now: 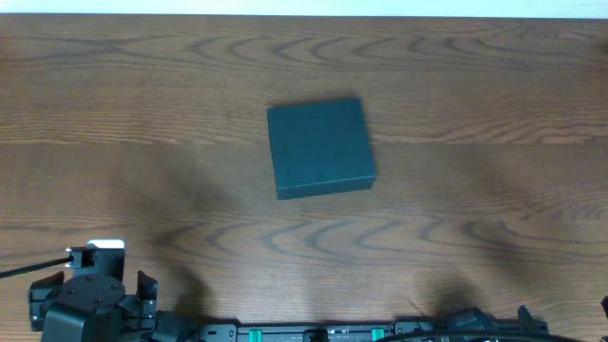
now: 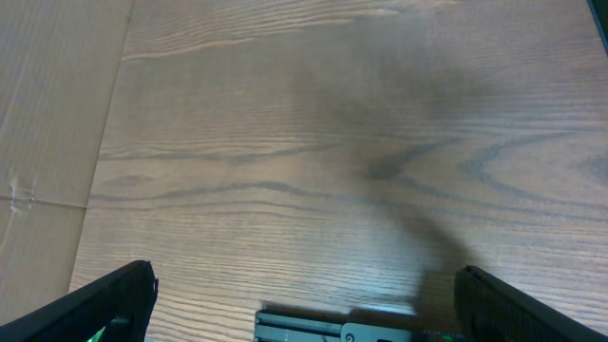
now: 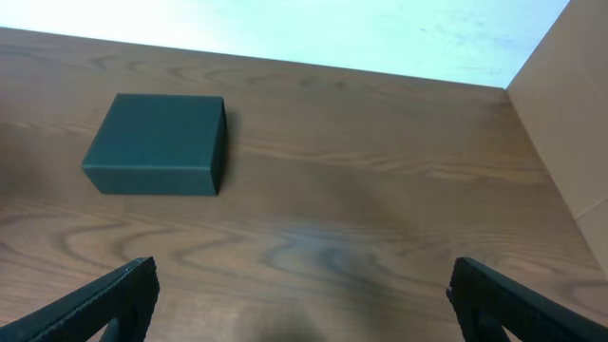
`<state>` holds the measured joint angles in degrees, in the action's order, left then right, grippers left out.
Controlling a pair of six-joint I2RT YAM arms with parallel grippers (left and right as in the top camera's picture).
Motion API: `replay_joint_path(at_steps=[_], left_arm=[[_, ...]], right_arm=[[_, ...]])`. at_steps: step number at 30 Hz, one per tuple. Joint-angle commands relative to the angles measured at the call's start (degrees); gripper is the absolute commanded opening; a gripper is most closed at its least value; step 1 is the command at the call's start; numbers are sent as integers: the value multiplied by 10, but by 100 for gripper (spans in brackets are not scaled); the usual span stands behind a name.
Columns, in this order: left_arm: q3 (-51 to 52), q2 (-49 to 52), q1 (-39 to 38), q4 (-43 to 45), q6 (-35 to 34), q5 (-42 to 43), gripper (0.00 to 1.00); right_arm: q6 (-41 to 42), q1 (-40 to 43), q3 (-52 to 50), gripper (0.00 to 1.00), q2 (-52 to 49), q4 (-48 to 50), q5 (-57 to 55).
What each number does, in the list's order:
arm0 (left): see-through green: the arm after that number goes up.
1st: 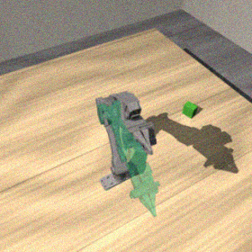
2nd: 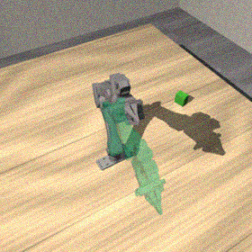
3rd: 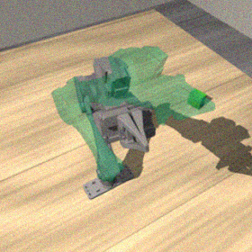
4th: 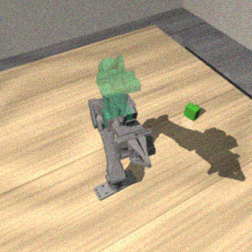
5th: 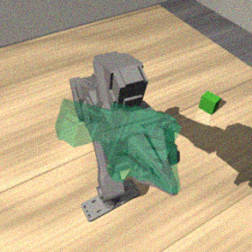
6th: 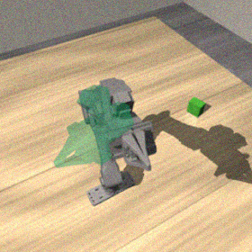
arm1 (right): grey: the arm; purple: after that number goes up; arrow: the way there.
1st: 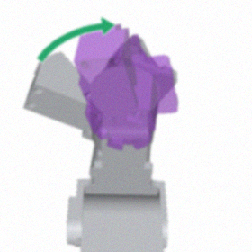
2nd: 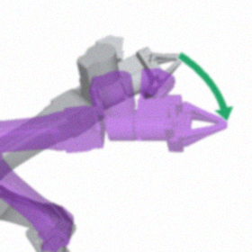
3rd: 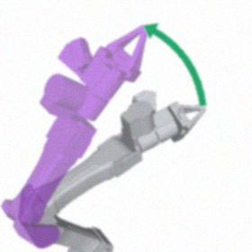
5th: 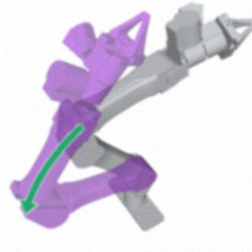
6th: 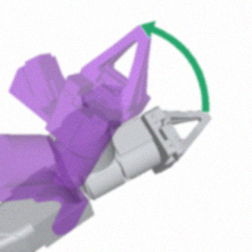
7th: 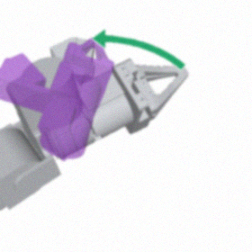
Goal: Pack container
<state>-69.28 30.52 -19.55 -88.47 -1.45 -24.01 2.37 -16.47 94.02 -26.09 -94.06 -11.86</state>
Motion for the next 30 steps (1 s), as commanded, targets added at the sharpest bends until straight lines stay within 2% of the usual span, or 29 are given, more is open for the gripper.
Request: replay_joint_path(at_steps=[1,22,25,30], left_arm=[[2,-3,2,0,-1,-9,98],[2,-3,2,0,-1,-9,98],[2,-3,2,0,-1,-9,98],[2,-3,2,0,-1,-9,98]], right_arm=[[6,-4,-2,99,-3,-2,-8],[5,-1,-19,99,-3,-2,-8],[3,13,-59,99,-3,44,-14],[8,65,-201,99,-3,211,28]])
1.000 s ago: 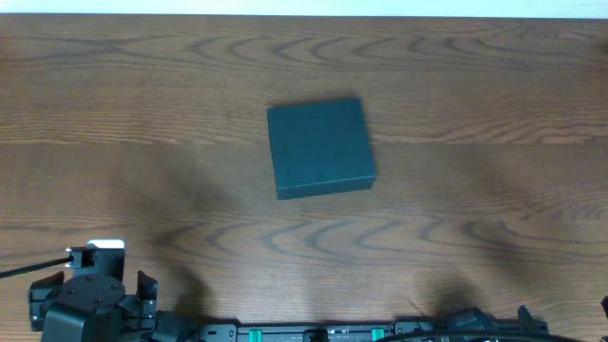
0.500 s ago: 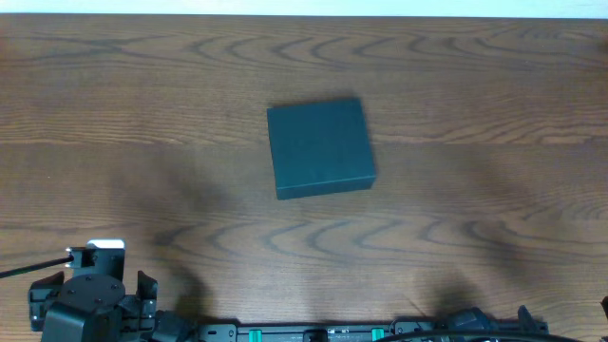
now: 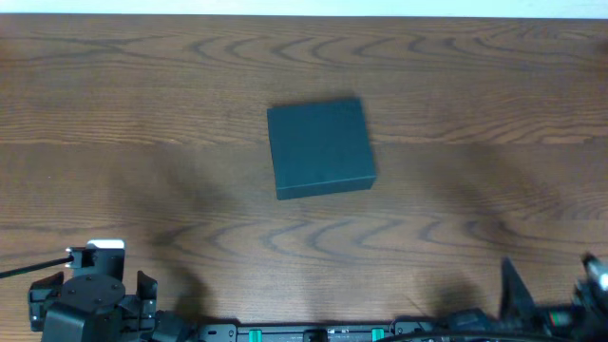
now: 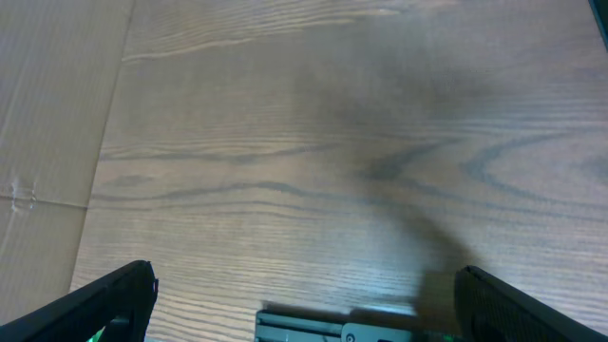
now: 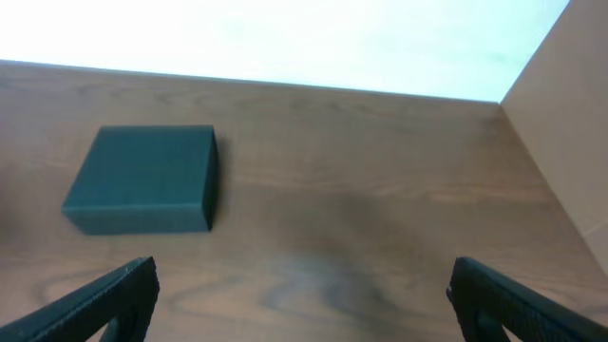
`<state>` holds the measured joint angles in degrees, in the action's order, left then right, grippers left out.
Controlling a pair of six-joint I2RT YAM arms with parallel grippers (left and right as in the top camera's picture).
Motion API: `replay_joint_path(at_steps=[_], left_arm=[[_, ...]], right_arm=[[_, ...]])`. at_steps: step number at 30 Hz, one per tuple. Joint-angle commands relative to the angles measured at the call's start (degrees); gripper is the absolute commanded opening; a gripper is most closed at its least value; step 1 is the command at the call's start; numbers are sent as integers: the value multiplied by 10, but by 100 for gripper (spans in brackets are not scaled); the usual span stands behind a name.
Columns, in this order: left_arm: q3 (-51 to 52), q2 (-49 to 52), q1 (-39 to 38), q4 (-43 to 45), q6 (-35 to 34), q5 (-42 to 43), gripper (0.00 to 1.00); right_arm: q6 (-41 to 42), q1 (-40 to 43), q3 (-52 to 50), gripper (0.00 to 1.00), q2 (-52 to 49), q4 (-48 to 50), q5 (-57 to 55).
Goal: Pack container
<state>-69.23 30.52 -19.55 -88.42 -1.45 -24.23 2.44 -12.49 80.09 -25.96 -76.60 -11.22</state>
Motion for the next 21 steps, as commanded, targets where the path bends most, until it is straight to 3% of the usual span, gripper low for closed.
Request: replay_joint_path(at_steps=[1,5,10,15,21], left_arm=[[1,-3,2,0,-1,-7,98],[1,-3,2,0,-1,-7,98],[1,-3,2,0,-1,-7,98],[1,-3,2,0,-1,-7,98],[1,-3,2,0,-1,-7,99]], right_arm=[[8,40,-100,99,-4,84,32],[8,100,-257,99,-4,295,108],[10,114,-418,99,5,457,132],[30,114,-537,99,63,530,132],[31,114,-613,99,155,541,132]])
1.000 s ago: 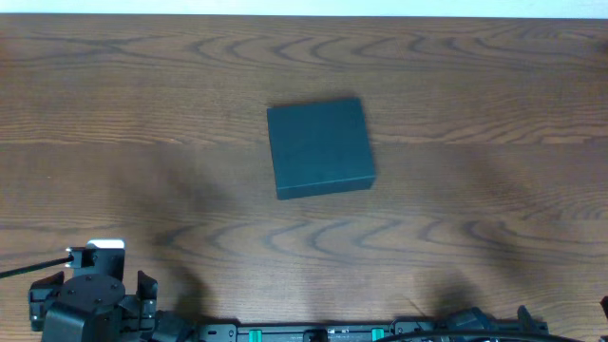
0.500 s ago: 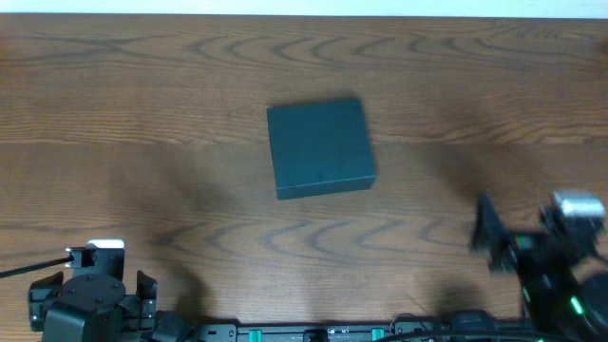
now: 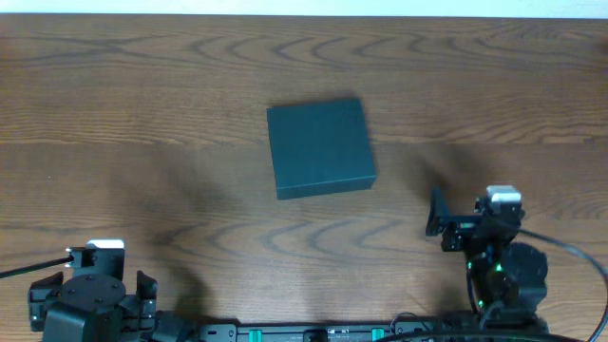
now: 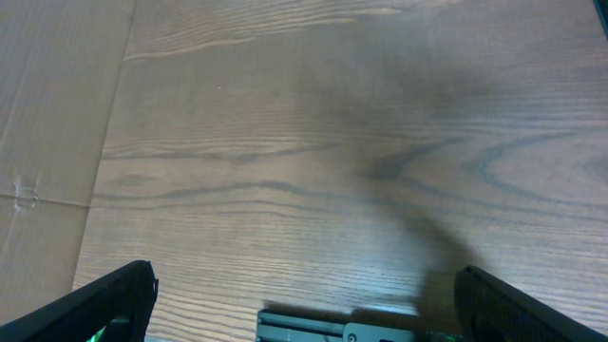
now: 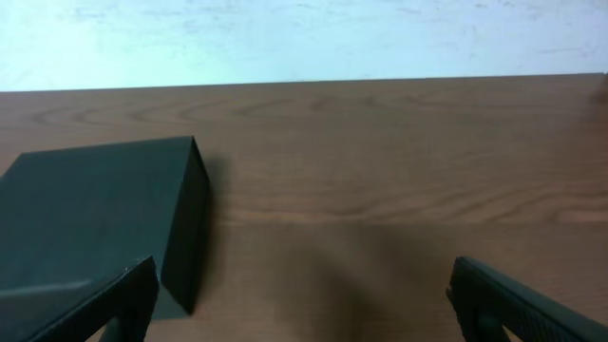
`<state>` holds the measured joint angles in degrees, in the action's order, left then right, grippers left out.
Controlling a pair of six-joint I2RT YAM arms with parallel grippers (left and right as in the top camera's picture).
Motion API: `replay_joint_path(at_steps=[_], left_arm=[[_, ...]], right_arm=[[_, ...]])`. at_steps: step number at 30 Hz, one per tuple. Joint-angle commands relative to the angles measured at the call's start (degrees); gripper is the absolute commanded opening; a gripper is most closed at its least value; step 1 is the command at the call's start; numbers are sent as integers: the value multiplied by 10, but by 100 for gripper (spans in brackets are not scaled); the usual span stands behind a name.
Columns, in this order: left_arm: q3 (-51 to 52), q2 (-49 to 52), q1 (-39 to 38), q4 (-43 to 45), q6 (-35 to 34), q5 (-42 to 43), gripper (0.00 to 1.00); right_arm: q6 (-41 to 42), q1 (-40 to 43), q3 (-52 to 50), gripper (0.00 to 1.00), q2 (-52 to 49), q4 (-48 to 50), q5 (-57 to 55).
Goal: Pack container
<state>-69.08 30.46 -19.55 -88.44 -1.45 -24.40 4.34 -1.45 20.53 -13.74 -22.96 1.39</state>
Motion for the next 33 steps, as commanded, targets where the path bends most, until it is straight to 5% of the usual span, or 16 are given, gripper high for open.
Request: replay_joint_path(at_steps=[1,10,33], left_arm=[[0,-2,2,0,-1,-5,98],[0,-2,2,0,0,-5,98],[0,-2,2,0,-1,-5,98]], right_arm=[[12,4,-23,99,46,4,6],[12,4,-53,99,134,0,-17],[15,4,-130,99,134,-6,-2]])
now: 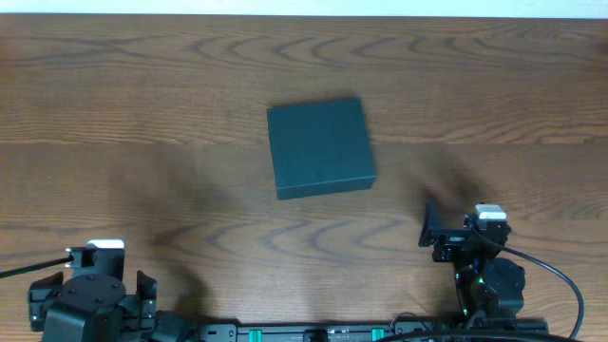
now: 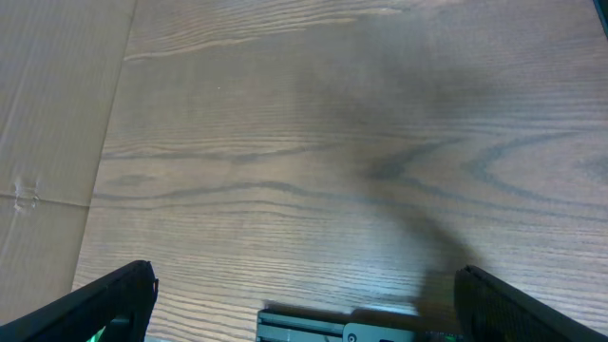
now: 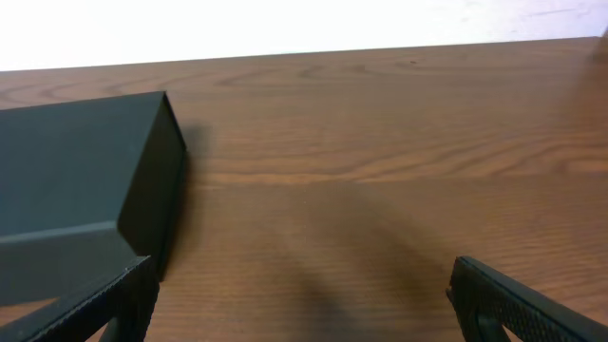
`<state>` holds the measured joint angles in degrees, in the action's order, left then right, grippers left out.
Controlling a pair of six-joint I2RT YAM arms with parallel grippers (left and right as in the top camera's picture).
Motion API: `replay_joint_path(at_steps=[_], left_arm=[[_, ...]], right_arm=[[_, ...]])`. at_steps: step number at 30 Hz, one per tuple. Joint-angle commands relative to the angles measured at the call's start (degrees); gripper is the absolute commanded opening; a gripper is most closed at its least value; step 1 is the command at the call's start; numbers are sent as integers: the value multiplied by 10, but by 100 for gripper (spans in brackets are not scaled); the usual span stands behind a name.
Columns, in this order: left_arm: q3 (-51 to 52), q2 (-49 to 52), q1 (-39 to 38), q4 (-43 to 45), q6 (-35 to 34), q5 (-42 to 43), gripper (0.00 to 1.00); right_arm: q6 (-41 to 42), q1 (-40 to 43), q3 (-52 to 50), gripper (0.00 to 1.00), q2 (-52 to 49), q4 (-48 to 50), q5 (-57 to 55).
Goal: Pack container
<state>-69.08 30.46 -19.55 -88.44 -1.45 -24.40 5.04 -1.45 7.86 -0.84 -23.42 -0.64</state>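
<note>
A dark teal closed box (image 1: 320, 148) lies flat in the middle of the wooden table; the right wrist view shows it at the left (image 3: 81, 199). My right gripper (image 3: 299, 304) is open low over the table, just right of the box, and its arm (image 1: 475, 256) shows at the lower right of the overhead view. My left gripper (image 2: 304, 304) is open above bare wood at the table's front left, its arm (image 1: 90, 299) at the lower left corner. Nothing lies between either pair of fingers.
A brown cardboard surface (image 2: 47, 123) borders the table on the left in the left wrist view. A black rail with green marks (image 1: 313, 332) runs along the table's front edge. A white wall (image 3: 285, 24) lies beyond the far edge.
My right gripper has come a little closer to the box and lower, so the box looms larger at the left of its view. The left arm and box have not moved.
At first my right arm was out of the overhead view, seeing the box from afar. It then showed at the lower right edge, then stood right of the box, and now sits close beside it. The left arm stayed still throughout.
</note>
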Motion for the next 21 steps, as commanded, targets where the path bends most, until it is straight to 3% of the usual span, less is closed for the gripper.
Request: replay_joint_path(at_steps=[1,21], left_arm=[[0,-2,2,0,-1,-5,98],[0,-2,2,0,-1,-5,98]], right_arm=[[8,4,-4,99,5,-1,18],[7,3,-10,99,5,-1,18]])
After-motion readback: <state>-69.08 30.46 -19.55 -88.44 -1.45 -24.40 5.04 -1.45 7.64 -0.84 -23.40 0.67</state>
